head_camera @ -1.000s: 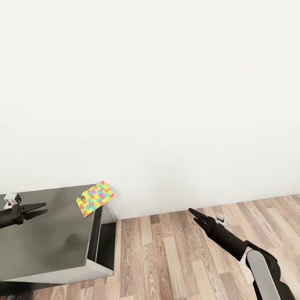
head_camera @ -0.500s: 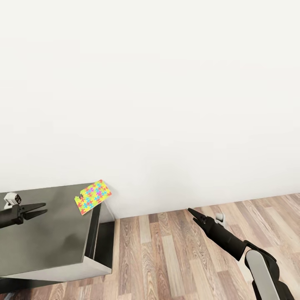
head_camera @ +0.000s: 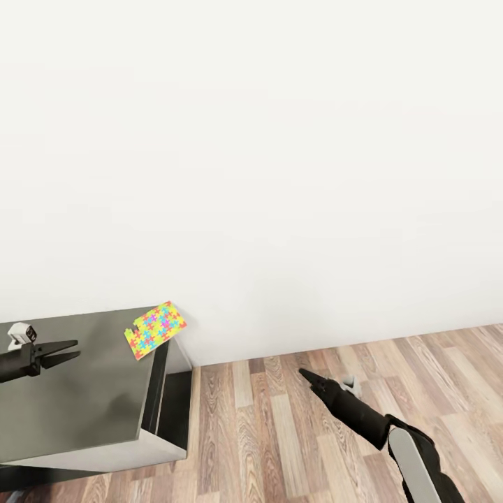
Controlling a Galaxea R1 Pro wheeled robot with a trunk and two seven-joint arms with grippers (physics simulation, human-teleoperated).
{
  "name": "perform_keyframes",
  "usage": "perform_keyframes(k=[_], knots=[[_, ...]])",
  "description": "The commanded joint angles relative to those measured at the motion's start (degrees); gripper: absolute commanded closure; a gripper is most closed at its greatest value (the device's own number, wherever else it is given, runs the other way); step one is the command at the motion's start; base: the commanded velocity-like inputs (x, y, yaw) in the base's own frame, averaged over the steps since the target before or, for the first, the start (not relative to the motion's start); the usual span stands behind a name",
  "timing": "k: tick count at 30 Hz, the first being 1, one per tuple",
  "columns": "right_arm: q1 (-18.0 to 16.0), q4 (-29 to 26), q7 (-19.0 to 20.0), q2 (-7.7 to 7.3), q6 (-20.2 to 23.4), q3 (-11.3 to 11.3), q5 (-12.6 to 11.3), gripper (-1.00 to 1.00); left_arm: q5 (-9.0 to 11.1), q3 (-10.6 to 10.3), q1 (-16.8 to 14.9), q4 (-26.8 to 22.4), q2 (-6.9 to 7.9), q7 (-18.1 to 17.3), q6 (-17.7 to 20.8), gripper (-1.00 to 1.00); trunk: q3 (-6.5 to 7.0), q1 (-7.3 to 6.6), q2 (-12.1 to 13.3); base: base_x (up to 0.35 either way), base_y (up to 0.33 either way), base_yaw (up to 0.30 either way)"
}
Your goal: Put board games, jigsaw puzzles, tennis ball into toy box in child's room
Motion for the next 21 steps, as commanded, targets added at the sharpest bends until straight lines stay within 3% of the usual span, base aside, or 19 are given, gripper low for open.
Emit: perform_keyframes(k=[1, 4, 7, 12, 21], knots=[[-0.3, 2.0, 0.1, 0.01, -0.5, 0.1, 0.0, -1.00, 0.3, -0.4, -0.1, 0.0, 0.06, -0.2, 0.6, -1.00, -0.04, 0.03, -0.1, 0.000, 0.000, 0.000], [-2.6, 9.8, 0.2, -0.01, -4.0, 1.6, 0.9, -1.00, 0.2, -0.4, -0.1, 0.0, 0.03, -0.2, 0.6, -1.00, 0.13, 0.03, -0.1, 0.000, 0.000, 0.016], [-3.7, 12.7, 0.4, -0.08, -5.4, 3.5, 1.3, -1.00, 0.2, -0.4, -0.1, 0.0, 0.07, -0.2, 0.6, -1.00, 0.27, 0.03, -0.1, 0.000, 0.000, 0.156], [-4.1, 13.8, 0.3, -0.03, -6.0, 4.7, 1.6, -1.00, 0.2, -0.4, -0.1, 0.0, 0.06, -0.2, 0.6, -1.00, 0.54, 0.03, -0.1, 0.000, 0.000, 0.226], [-4.2, 14.0, 0.1, -0.05, -6.1, 4.9, 1.6, -1.00, 0.2, -0.4, -0.1, 0.0, 0.04, -0.2, 0.6, -1.00, 1.13, 0.03, -0.1, 0.000, -0.006, 0.226]])
